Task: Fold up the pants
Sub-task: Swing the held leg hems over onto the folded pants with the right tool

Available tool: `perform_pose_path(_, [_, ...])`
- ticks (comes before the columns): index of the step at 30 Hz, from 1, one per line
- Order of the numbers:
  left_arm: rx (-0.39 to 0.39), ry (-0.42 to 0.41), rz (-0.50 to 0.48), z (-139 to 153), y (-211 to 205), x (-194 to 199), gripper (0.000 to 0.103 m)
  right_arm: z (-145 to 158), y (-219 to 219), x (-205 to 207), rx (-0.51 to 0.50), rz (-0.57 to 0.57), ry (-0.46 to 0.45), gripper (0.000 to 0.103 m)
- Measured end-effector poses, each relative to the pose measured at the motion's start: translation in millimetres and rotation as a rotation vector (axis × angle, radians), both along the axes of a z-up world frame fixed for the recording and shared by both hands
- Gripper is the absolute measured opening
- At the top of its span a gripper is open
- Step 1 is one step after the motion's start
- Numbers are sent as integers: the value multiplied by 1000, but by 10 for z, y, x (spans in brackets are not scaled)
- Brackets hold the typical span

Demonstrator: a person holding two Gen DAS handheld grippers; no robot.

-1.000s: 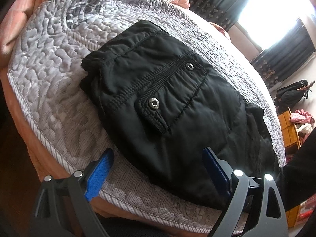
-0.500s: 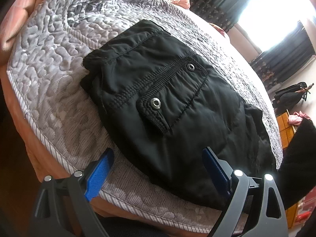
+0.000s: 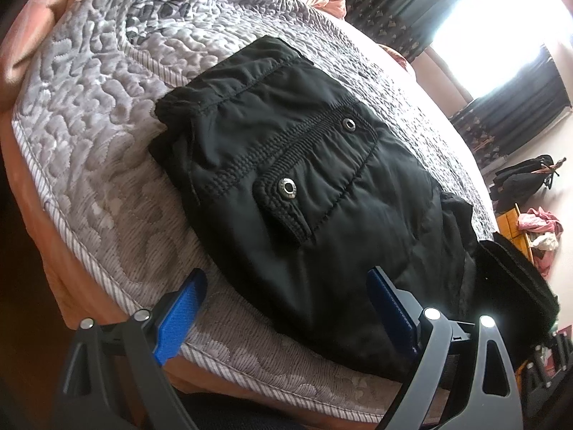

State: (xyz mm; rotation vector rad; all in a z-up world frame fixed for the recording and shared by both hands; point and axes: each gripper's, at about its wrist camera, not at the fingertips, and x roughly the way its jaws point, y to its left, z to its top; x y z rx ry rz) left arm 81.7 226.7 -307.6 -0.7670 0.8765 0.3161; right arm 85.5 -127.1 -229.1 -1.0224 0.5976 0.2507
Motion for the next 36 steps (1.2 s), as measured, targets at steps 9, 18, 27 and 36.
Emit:
perform_pose_path(9, [-9, -6, 1, -5, 8, -18, 91, -621, 183, -193, -240, 93, -65, 14])
perform_pose_path(18, [-11, -5, 2, -5, 14, -23, 91, -951, 173, -335, -267, 190, 14, 34])
perform_pose_path(27, [-19, -11, 5, -11, 21, -48, 91, -154, 37, -389, 55, 228, 111, 56])
perform_pose_path(36, [-29, -18, 12, -6, 59, -98, 91, -499, 127, 126, 36, 154, 292, 14])
